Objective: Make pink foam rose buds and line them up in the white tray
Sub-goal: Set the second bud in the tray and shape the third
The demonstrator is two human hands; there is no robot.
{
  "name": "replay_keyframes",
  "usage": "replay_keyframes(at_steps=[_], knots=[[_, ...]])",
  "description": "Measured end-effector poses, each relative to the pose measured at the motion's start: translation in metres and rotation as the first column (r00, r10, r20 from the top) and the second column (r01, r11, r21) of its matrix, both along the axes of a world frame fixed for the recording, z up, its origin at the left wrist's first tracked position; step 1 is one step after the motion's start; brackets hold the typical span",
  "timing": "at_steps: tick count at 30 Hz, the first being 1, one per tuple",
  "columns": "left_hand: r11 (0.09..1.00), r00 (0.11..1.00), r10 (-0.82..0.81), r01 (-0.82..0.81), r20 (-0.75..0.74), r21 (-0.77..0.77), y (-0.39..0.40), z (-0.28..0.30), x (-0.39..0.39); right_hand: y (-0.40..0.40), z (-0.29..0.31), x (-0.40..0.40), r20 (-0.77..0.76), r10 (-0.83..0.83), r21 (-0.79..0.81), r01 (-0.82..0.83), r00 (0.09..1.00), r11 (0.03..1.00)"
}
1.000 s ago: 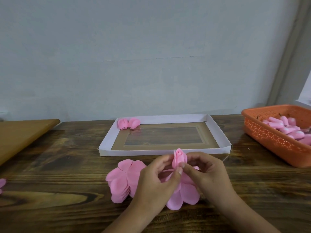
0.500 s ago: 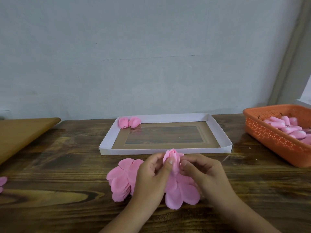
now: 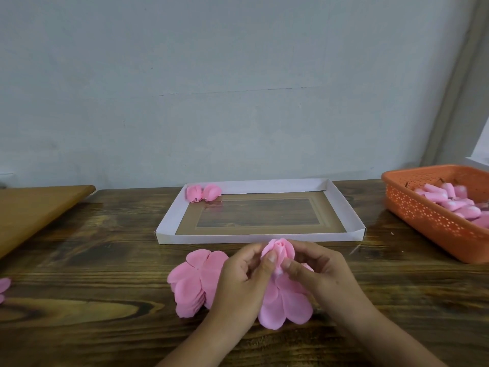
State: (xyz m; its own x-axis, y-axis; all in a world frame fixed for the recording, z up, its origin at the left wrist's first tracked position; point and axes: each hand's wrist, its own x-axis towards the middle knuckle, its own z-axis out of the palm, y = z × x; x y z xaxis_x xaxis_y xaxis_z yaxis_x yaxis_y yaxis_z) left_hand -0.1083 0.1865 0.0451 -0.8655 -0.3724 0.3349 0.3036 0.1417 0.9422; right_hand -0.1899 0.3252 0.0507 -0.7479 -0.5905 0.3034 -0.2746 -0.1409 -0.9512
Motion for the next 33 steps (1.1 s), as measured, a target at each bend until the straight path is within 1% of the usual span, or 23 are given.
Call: replay_keyframes(at_steps=[5,8,11,13,16,20,23,25,27,30,33], knots=[[1.000,1.000,0.012,-0.012,0.006,-0.022,-0.0010,-0.0022,-0.0013,-0.0005,0.0007,0.0010,0.028,-0.014,-0.031,0.015,1.000,0.999],[0.997,0.999,0.027,-0.025,0.019,-0.077,-0.0032,-0.0036,-0.0023,-0.0002,-0.0010,0.0005,0.026,-0.036,-0.045,0.038,0.999,0.998],[0.982,0.996,0.088,-0.088,-0.005,-0.169,-0.0068,-0.0030,-0.0032,-0.0013,-0.0029,0.0006,0.022,-0.059,-0.049,0.060,0.998,0.997],[0.978,0.996,0.084,-0.082,0.005,-0.193,-0.0082,-0.0023,-0.0030,-0.0020,-0.0033,0.0009,0.019,-0.076,-0.034,0.077,0.997,0.996],[0.988,0.998,0.047,-0.040,0.046,-0.148,-0.0077,-0.0020,-0.0028,-0.0010,-0.0028,-0.0004,0.006,-0.114,-0.021,0.114,0.993,0.993],[0.996,0.998,0.030,-0.024,0.060,-0.089,-0.0056,-0.0008,-0.0024,-0.0010,-0.0009,-0.0003,0.017,-0.124,-0.044,0.125,0.992,0.991],[0.999,0.998,0.010,-0.008,0.068,-0.038,-0.0066,0.0004,-0.0008,-0.0016,0.0016,0.0021,0.035,-0.062,-0.064,0.064,0.997,0.996],[1.000,0.997,0.013,-0.011,0.079,-0.016,-0.0080,0.0009,-0.0006,-0.0008,0.0017,0.0024,0.075,-0.019,-0.089,0.025,0.997,0.996],[1.000,0.995,0.013,-0.012,0.099,-0.007,-0.0086,0.0010,-0.0011,0.0004,0.0013,0.0014,0.109,-0.007,-0.099,0.018,0.994,0.995],[1.000,0.994,-0.008,0.007,0.106,0.015,-0.0073,0.0029,-0.0002,-0.0001,0.0033,0.0028,0.086,0.004,-0.105,0.006,0.996,0.994],[1.000,0.995,-0.017,0.016,0.097,0.015,-0.0060,0.0038,0.0005,-0.0003,0.0028,0.0021,0.089,-0.021,-0.095,0.029,0.996,0.995]])
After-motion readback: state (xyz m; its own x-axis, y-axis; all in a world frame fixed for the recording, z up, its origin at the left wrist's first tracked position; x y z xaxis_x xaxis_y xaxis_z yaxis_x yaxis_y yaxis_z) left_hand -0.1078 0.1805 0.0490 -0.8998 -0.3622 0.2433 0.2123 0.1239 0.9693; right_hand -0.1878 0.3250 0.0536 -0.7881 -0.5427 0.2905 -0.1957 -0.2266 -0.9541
